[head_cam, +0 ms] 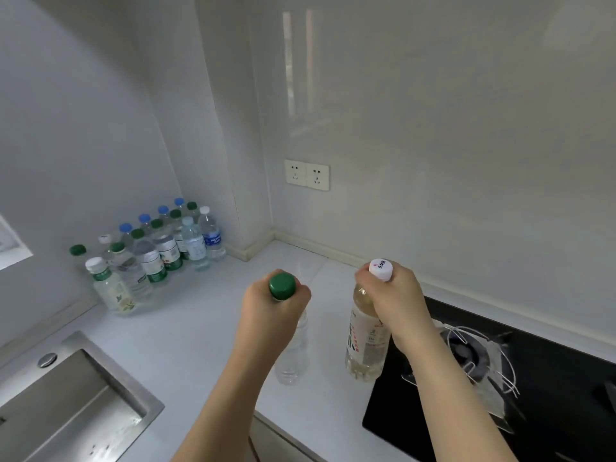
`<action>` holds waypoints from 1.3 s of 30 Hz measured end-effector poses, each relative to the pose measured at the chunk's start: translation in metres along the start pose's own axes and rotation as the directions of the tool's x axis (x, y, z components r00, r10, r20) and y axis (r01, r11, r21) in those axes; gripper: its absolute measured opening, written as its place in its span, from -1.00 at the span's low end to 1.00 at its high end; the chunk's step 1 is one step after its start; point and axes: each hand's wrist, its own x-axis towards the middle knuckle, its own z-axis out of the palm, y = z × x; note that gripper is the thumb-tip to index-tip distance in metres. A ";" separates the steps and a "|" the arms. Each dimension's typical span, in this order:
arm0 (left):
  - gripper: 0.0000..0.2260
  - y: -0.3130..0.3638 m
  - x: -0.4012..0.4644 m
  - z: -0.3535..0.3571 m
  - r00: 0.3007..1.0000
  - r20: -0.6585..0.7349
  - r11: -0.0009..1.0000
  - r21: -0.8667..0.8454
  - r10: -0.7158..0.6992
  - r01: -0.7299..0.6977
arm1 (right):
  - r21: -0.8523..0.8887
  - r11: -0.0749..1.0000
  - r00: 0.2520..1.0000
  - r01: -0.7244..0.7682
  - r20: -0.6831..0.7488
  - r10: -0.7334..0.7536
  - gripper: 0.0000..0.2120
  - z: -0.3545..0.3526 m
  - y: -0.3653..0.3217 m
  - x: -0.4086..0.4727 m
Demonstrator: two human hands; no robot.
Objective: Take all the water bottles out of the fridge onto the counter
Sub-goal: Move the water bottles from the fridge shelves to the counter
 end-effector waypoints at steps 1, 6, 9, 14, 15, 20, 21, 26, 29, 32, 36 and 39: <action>-0.85 -0.001 0.011 -0.002 0.999 -0.033 1.000 0.025 0.002 -0.001 | 0.003 1.000 1.000 -0.001 0.016 0.001 -0.81 0.008 -0.001 0.011; -0.85 -0.019 0.065 -0.022 0.980 -0.198 0.993 0.112 -0.005 0.028 | -0.016 1.000 0.994 0.007 0.107 -0.005 -0.80 0.056 -0.001 0.065; -0.82 -0.040 0.093 -0.042 0.960 -0.279 0.981 0.171 -0.036 0.087 | -0.006 1.000 0.986 -0.005 0.169 0.006 -0.82 0.091 0.001 0.087; -0.75 -0.081 0.133 -0.068 0.935 -0.343 0.936 0.294 -0.087 0.195 | -0.024 0.998 0.971 -0.060 0.230 0.064 -0.77 0.155 0.011 0.121; -0.74 -0.091 0.143 -0.077 0.932 -0.347 0.928 0.302 -0.106 0.218 | -0.034 0.997 0.967 -0.067 0.242 0.073 -0.78 0.173 0.013 0.127; -0.68 -0.127 0.198 -0.124 0.914 -0.379 0.871 0.389 -0.145 0.300 | -0.074 0.993 0.943 -0.097 0.312 0.115 -0.85 0.255 0.010 0.154; -0.67 -0.133 0.209 -0.135 0.910 -0.386 0.856 0.408 -0.153 0.318 | -0.090 0.991 0.935 -0.094 0.333 0.119 -0.87 0.274 0.008 0.160; -0.69 -0.161 0.255 -0.176 0.888 -0.430 0.783 0.492 -0.161 0.380 | -0.126 0.987 0.917 -0.098 0.374 0.139 -0.92 0.352 0.003 0.183; -0.67 -0.182 0.279 -0.199 0.876 -0.445 0.747 0.514 -0.188 0.422 | -0.101 0.987 0.908 -0.129 0.388 0.158 -0.95 0.393 -0.001 0.198; -0.66 -0.202 0.299 -0.215 0.869 -0.445 0.741 0.505 -0.215 0.442 | -0.107 0.986 0.888 -0.125 0.431 0.159 -0.94 0.434 -0.003 0.213; -0.62 -0.226 0.326 -0.229 0.862 -0.423 0.752 0.461 -0.280 0.471 | -0.126 0.987 0.882 -0.098 0.448 0.145 -0.93 0.483 -0.006 0.234; -0.62 -0.241 0.340 -0.232 0.854 -0.421 0.770 0.418 -0.306 0.482 | -0.171 0.983 0.863 -0.072 0.483 0.147 -0.94 0.509 -0.004 0.247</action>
